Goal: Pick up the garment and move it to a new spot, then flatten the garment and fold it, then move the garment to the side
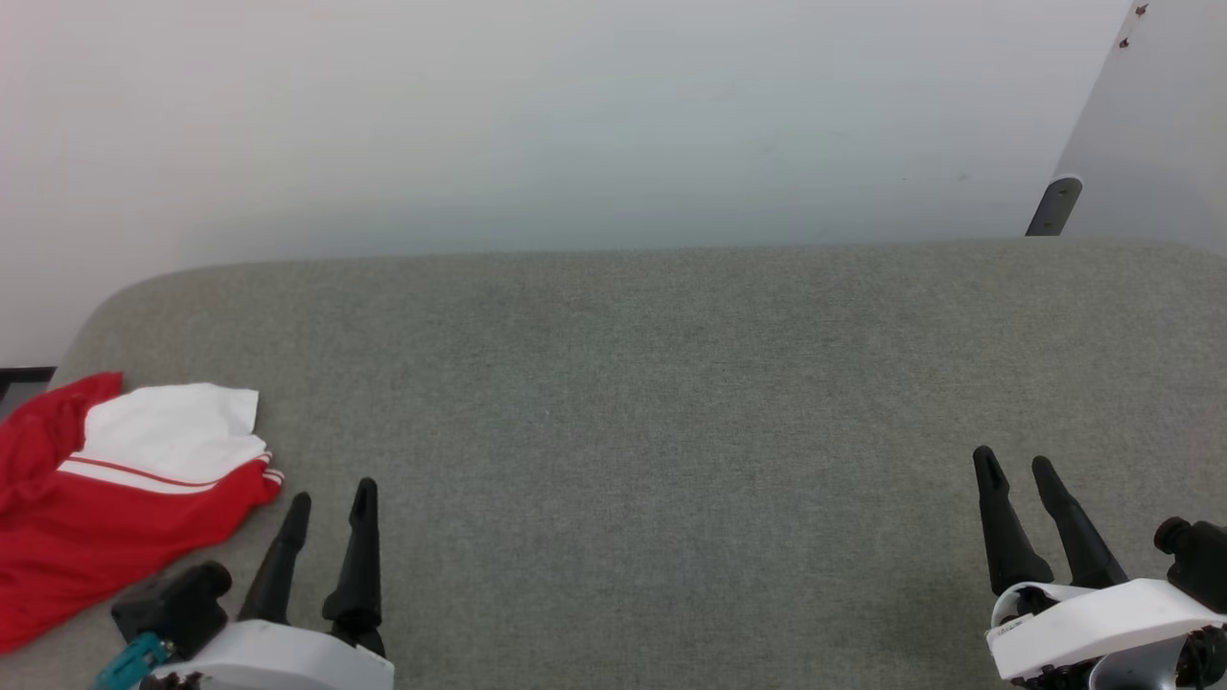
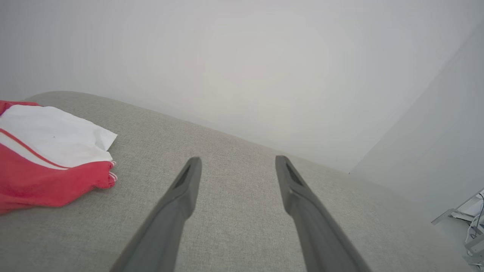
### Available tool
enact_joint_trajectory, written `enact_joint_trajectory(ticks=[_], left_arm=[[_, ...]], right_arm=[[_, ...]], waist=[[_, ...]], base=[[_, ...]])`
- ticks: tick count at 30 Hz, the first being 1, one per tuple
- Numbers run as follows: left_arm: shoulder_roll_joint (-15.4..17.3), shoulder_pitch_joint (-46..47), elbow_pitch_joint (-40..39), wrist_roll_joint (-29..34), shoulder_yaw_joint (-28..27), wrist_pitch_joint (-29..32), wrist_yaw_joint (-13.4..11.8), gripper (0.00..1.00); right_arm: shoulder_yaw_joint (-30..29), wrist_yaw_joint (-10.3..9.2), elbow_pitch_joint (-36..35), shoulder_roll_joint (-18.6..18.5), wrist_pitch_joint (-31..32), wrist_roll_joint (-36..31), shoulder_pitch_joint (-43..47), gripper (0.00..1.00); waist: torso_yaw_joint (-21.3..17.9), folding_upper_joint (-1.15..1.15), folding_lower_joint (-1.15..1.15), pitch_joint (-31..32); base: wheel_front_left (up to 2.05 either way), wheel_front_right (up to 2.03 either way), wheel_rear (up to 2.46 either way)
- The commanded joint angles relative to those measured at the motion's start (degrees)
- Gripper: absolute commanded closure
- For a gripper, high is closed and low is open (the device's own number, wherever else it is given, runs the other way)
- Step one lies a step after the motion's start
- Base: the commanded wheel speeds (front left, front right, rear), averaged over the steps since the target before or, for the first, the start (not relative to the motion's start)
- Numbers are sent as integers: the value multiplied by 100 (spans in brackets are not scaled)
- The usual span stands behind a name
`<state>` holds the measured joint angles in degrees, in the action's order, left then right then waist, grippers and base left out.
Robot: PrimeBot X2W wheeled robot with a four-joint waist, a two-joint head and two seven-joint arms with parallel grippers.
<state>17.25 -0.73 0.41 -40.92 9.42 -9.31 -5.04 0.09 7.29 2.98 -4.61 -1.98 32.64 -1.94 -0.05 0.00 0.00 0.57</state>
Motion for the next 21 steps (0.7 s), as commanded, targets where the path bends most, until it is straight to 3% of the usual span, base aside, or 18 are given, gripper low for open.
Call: enact_joint_trajectory(ticks=[1,21], left_arm=[[65,-18,-99,166,18,-50,-19,0],[174,-143,-302,1028,63,-294,-49,0]], right_arm=[[0,21,-99,-14,-38,-166,3,0],[-95,26,-314,36,-135,-1234,79,0]], waist=[[-2,0,0,2],[-16,0,0,33]], base=[[0,0,0],[0,0,0]])
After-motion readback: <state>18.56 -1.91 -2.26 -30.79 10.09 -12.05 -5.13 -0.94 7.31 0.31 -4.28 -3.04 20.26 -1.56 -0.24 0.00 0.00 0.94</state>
